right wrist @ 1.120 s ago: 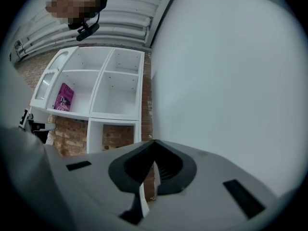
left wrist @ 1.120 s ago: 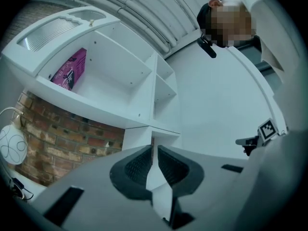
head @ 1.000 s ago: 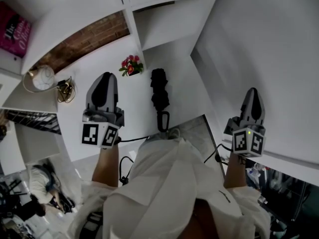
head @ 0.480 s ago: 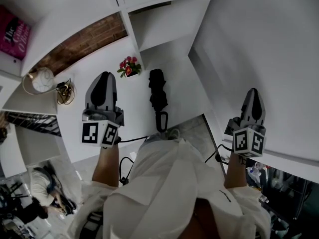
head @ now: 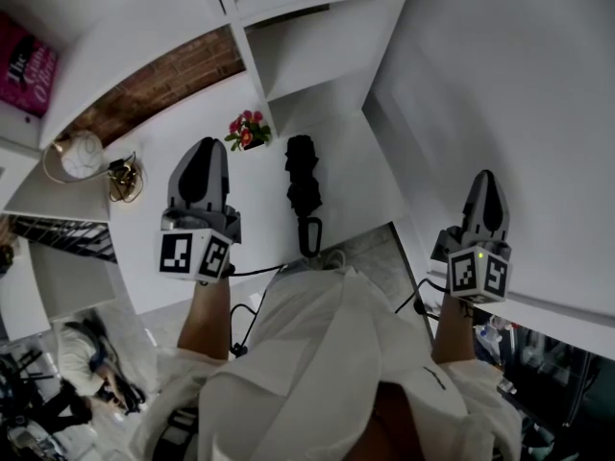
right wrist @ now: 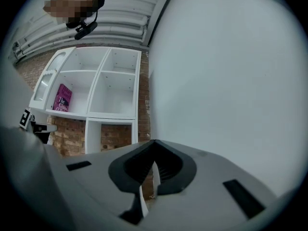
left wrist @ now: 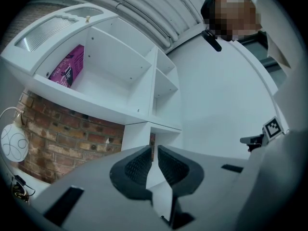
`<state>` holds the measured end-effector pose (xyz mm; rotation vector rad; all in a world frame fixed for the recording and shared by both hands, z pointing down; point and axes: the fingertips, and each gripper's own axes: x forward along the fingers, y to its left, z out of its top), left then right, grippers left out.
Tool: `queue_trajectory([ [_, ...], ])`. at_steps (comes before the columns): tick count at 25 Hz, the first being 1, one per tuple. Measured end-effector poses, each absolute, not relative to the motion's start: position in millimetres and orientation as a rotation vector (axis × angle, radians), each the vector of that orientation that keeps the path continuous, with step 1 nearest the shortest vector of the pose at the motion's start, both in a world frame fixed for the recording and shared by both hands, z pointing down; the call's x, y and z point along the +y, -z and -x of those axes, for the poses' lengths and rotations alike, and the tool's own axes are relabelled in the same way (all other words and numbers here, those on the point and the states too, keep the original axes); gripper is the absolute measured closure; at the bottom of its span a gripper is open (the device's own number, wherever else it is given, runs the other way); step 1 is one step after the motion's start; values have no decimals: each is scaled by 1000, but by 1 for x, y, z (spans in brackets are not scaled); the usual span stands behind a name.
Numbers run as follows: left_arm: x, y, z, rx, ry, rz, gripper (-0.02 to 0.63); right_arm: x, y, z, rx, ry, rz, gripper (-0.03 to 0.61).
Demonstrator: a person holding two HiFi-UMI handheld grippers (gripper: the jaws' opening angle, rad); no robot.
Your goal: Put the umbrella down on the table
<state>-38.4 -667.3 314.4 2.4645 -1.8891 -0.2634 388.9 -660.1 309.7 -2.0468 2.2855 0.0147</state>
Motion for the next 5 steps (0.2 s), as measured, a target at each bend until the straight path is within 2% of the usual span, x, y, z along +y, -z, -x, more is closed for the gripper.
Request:
queue_trajectory([
  [5, -672, -315, 37, -1888, 264, -2457, 554, -666, -308, -386, 2293, -15, 2035, 561],
])
